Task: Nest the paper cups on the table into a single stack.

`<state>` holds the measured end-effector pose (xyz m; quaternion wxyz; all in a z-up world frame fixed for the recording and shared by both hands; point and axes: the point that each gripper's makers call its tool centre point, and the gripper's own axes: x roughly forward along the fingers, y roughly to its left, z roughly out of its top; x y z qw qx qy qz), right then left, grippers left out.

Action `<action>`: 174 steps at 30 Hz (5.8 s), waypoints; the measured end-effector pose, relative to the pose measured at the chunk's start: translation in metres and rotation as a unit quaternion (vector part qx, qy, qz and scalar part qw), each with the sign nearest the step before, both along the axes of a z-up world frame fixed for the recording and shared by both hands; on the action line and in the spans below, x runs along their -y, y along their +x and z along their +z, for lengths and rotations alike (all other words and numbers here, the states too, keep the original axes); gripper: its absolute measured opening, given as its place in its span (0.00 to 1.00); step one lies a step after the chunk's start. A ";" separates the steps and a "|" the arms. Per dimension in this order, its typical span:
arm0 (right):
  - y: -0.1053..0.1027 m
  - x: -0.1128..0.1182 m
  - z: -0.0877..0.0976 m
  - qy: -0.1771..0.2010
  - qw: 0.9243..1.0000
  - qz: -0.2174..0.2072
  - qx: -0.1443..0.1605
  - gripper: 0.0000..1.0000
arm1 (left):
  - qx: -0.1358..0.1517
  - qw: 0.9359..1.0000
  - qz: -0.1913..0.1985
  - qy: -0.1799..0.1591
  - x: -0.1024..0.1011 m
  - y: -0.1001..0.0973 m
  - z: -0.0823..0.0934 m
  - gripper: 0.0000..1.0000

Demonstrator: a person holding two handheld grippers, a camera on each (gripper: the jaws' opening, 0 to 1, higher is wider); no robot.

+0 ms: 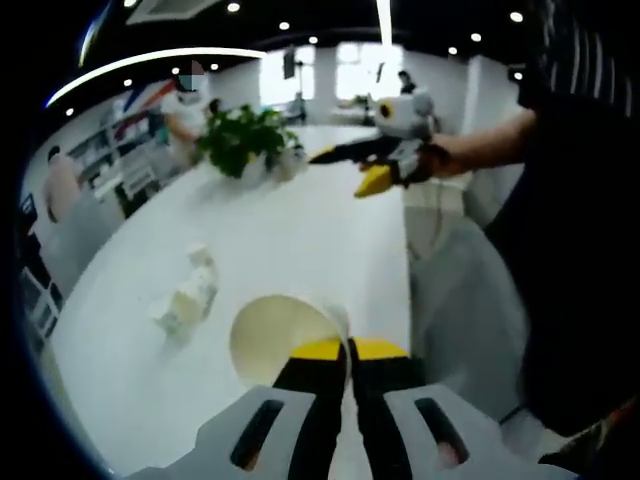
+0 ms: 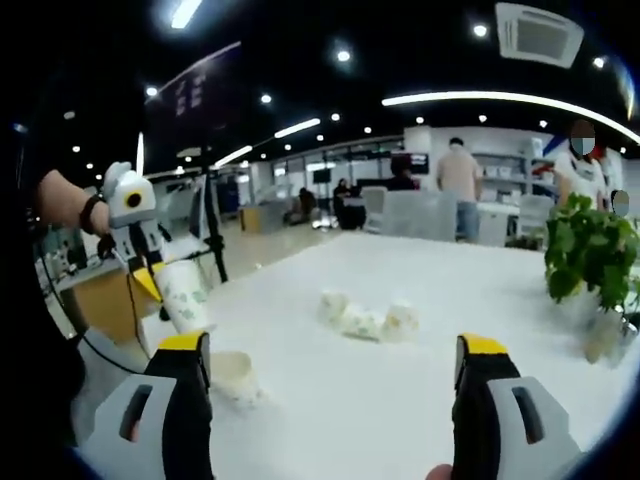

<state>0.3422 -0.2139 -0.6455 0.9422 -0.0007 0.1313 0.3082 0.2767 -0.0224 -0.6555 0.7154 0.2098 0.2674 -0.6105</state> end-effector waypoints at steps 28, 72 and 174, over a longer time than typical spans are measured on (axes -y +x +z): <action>-0.007 0.020 -0.005 0.057 0.998 -0.027 0.000 0.97 | 0.021 0.992 -0.081 0.094 0.013 0.003 -0.009 0.00; -0.022 0.052 -0.019 0.089 0.994 -0.067 -0.014 0.96 | 0.056 0.957 -0.178 0.223 0.021 0.011 -0.066 0.00; -0.028 0.060 -0.030 0.099 0.992 -0.070 -0.031 0.94 | 0.047 0.965 -0.126 0.224 0.032 0.029 -0.071 0.12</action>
